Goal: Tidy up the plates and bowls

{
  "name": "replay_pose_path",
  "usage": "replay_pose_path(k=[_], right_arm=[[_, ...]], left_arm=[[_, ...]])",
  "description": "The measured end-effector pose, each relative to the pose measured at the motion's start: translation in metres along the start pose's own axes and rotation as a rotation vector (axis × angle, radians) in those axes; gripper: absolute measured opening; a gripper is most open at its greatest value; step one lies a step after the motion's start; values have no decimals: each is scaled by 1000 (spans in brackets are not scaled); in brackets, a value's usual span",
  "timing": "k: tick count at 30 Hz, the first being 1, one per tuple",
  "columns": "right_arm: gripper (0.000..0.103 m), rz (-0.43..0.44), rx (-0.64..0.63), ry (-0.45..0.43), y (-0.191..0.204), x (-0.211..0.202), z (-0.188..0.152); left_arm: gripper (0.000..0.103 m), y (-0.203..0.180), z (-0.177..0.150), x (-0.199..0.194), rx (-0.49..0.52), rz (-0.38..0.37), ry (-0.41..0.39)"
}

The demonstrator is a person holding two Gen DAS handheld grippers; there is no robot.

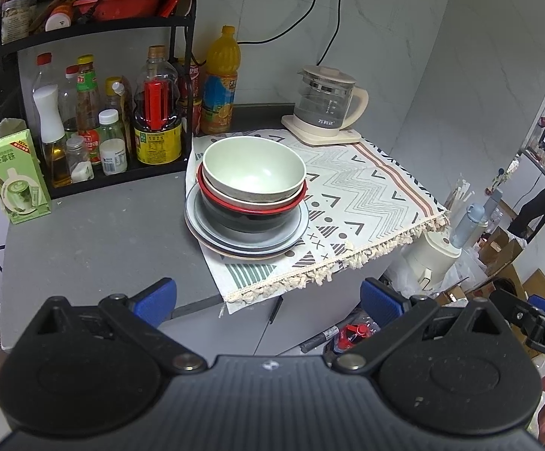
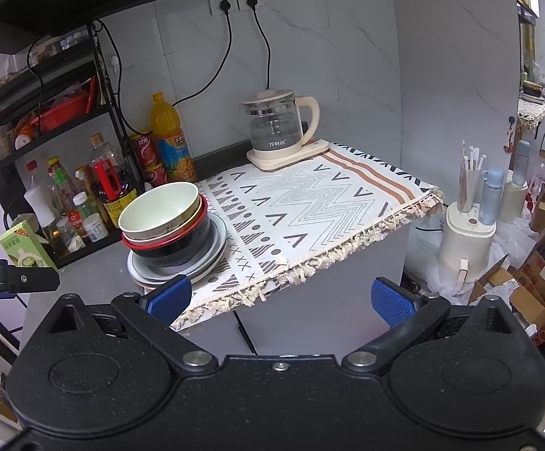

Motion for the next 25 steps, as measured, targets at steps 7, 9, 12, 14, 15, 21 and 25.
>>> replay_pose_path(k=[7, 9, 12, 14, 15, 21, 25], right_arm=[[103, -5, 5, 2, -2, -2, -1], [103, -6, 1, 5, -2, -1, -1], [103, -10, 1, 13, -3, 0, -3], [103, -10, 1, 17, -2, 1, -4], [103, -9, 0, 18, -1, 1, -5], [103, -8, -12, 29, 1, 7, -6], [103, 0, -18, 36, 4, 12, -4]], left_arm=[[103, -1, 0, 1, 6, 0, 6], [103, -2, -1, 1, 8, -1, 6], [103, -2, -3, 3, 15, -4, 22], [103, -1, -4, 3, 13, -4, 26], [103, -1, -4, 3, 14, -4, 27], [103, 1, -2, 8, 13, -3, 28], [103, 3, 3, 13, 6, -9, 26]])
Point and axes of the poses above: each gripper's, at about its wrist camera, not at the fingertips, and x roughly the way its jaws point, y to its left, z to its top, the point moved 6 cm from there along x, roughly the way its jaws point, and after that the axes turned 9 degrees about -y, right-handed, at the moved point
